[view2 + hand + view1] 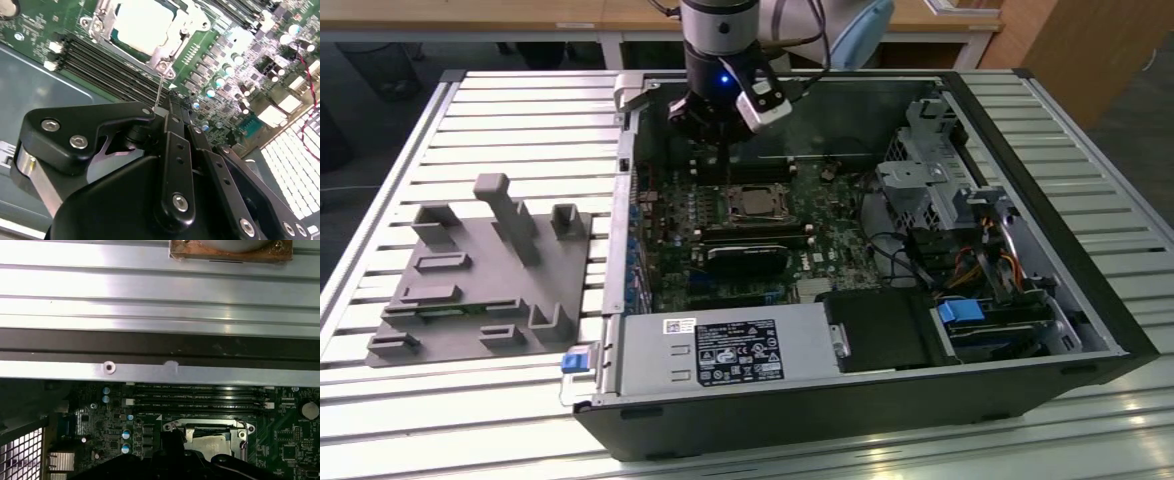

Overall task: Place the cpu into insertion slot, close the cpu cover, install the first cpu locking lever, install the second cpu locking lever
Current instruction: 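Install the first cpu locking lever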

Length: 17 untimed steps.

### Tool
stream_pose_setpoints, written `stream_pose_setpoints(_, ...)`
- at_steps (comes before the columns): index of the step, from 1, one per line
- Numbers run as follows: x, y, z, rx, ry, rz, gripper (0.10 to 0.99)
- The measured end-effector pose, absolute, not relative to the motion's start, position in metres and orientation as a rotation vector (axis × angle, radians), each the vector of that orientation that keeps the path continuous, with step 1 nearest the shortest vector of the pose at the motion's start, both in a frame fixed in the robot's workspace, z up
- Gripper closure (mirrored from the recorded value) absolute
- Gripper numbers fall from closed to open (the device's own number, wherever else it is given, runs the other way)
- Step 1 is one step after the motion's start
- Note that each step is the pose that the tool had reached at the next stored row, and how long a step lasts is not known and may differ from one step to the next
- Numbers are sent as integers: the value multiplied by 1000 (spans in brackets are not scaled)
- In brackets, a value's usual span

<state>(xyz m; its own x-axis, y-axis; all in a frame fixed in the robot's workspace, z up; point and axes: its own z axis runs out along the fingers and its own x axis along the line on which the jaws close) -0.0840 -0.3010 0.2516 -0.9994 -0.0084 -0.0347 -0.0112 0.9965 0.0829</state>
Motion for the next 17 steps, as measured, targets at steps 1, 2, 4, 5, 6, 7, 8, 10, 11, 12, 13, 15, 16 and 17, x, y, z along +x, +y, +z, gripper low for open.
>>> stream_pose_setpoints(1, -82, -301, 251, -15, 3105, 129, 961)
stream_pose_setpoints(2, -79, -301, 251, -15, 3104, 129, 961)
stream_pose_setpoints(4, -74, -301, 251, -15, 3105, 129, 961)
stream_pose_setpoints(5, -71, -301, 251, -15, 3105, 129, 961)
stream_pose_setpoints(6, -68, -301, 250, -15, 3105, 129, 961)
stream_pose_setpoints(7, -65, -301, 250, -15, 3104, 129, 961)
stream_pose_setpoints(8, -62, -301, 250, -15, 3104, 129, 961)
stream_pose_setpoints(10, -57, -301, 249, -15, 3105, 129, 961)
stream_pose_setpoints(11, -55, -301, 248, -15, 3104, 129, 961)
stream_pose_setpoints(12, -54, -301, 248, -15, 3104, 129, 961)
stream_pose_setpoints(13, -53, -301, 247, -15, 3105, 129, 961)
stream_pose_setpoints(15, -52, -301, 246, -15, 3105, 129, 961)
stream_pose_setpoints(16, -52, -301, 245, -15, 3104, 130, 961)
stream_pose_setpoints(17, -52, -301, 245, -15, 3104, 132, 961)
